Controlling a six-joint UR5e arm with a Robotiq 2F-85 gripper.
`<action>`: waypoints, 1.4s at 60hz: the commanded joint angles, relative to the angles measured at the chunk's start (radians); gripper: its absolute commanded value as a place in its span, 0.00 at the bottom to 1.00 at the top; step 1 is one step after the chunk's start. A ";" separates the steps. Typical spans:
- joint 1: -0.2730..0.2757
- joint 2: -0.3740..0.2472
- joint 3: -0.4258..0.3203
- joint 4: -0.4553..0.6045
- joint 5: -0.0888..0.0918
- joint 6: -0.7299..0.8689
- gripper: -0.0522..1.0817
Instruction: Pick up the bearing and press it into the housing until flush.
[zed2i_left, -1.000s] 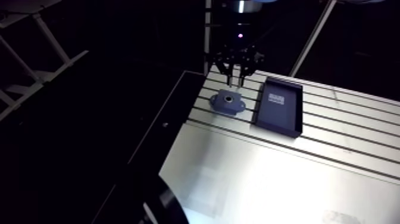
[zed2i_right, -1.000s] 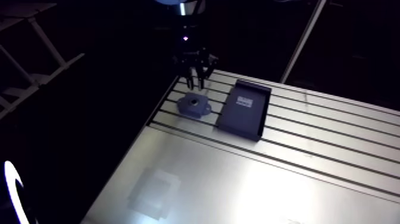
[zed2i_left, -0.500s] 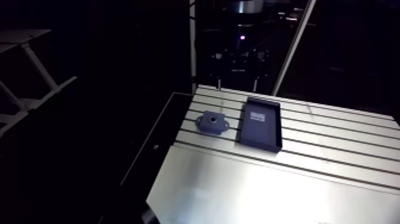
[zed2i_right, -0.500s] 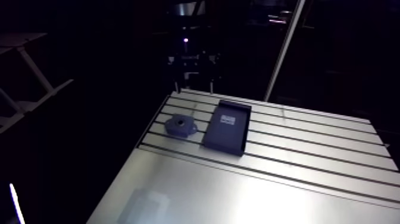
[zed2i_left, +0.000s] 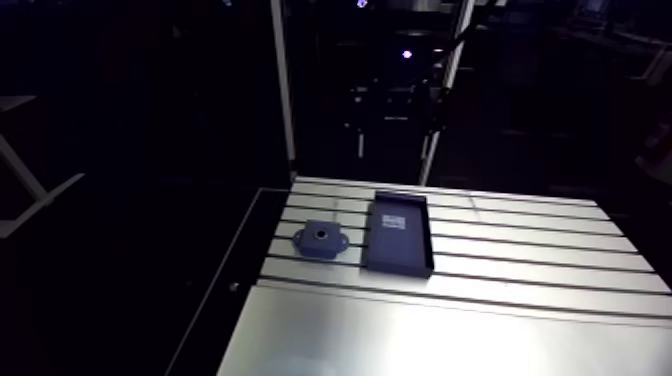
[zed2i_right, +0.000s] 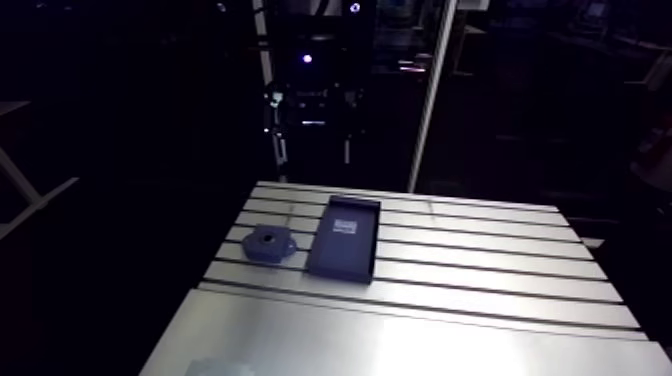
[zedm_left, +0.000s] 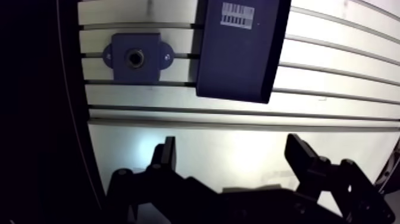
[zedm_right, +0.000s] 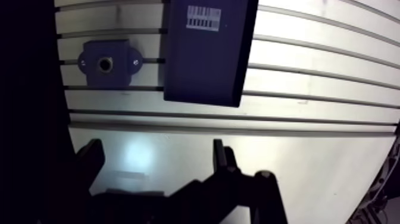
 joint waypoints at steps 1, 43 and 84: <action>-0.035 -0.029 -0.051 0.064 0.005 -0.017 0.05; -0.131 -0.136 -0.113 0.149 0.002 -0.069 0.05; -0.123 -0.158 -0.164 0.181 0.008 -0.068 0.05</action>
